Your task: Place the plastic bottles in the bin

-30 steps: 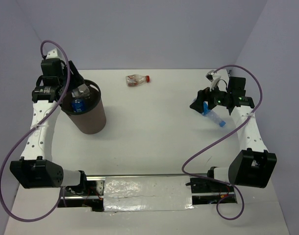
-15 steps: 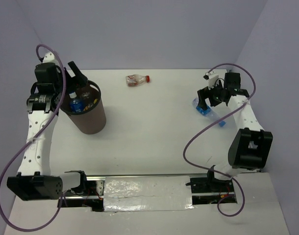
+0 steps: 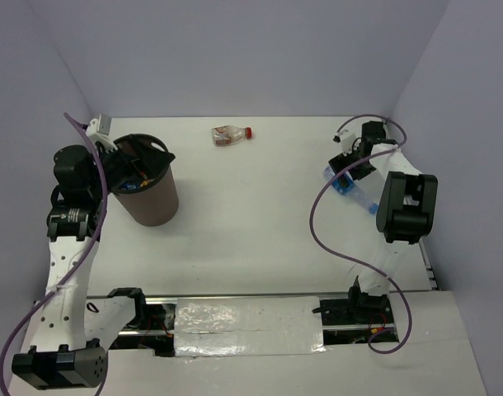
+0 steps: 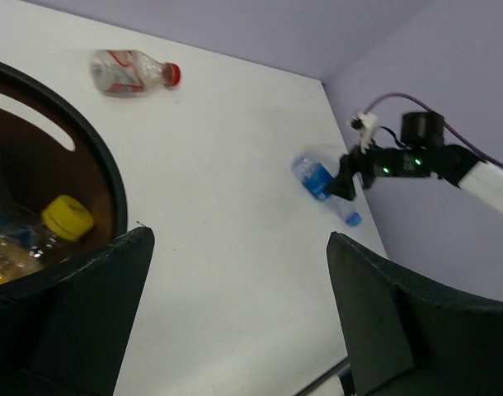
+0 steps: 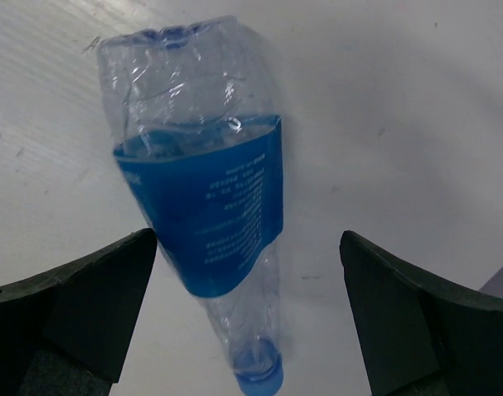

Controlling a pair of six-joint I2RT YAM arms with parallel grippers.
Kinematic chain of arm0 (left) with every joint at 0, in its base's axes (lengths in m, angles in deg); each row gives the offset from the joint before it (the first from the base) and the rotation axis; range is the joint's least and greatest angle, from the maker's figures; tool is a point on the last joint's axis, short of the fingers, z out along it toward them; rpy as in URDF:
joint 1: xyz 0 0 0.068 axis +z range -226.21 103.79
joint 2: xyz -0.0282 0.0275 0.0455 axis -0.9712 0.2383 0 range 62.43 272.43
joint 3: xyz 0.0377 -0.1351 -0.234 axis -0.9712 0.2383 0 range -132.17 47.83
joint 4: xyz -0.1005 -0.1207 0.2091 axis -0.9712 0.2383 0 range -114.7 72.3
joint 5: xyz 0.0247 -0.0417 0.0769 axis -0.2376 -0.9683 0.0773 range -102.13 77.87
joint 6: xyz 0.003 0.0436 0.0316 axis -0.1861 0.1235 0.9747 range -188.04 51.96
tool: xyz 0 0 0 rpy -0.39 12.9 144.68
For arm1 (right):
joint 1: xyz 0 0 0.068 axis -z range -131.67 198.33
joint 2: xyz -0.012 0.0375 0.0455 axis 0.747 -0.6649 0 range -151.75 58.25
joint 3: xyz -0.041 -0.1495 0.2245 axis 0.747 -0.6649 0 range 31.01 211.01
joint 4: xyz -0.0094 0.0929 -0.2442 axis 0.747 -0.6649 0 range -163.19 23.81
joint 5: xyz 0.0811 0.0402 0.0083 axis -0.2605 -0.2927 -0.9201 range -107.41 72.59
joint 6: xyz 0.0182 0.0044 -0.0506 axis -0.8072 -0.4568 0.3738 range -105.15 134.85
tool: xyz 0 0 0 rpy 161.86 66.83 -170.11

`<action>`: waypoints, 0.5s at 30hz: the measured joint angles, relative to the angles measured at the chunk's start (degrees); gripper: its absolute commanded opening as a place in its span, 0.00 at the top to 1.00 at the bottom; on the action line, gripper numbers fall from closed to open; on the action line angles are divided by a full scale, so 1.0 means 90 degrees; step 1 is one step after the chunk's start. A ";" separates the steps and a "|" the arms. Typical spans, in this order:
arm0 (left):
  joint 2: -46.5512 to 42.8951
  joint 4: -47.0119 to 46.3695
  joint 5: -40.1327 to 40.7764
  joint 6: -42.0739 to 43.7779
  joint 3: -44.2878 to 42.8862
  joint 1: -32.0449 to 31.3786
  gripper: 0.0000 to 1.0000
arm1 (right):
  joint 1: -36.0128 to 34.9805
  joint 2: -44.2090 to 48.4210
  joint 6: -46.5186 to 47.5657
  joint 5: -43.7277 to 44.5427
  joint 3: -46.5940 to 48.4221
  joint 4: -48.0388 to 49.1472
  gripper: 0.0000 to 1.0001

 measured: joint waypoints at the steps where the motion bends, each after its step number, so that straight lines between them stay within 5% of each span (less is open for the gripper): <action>1: -0.0041 -0.0092 -0.0163 -0.0100 0.0124 -0.0002 0.01 | -0.0005 -0.0136 0.0039 0.0024 0.0097 -0.0017 0.02; 8: -0.0287 -0.0862 -0.0670 -0.0794 0.0899 -0.0294 0.01 | -0.0073 -0.0821 0.0265 0.0024 0.0393 -0.0092 0.25; 15: 0.0029 -0.1770 -0.0219 -0.1396 0.1365 -0.2069 0.01 | -0.0078 -0.0923 0.0231 -0.0651 0.0583 -0.0457 0.54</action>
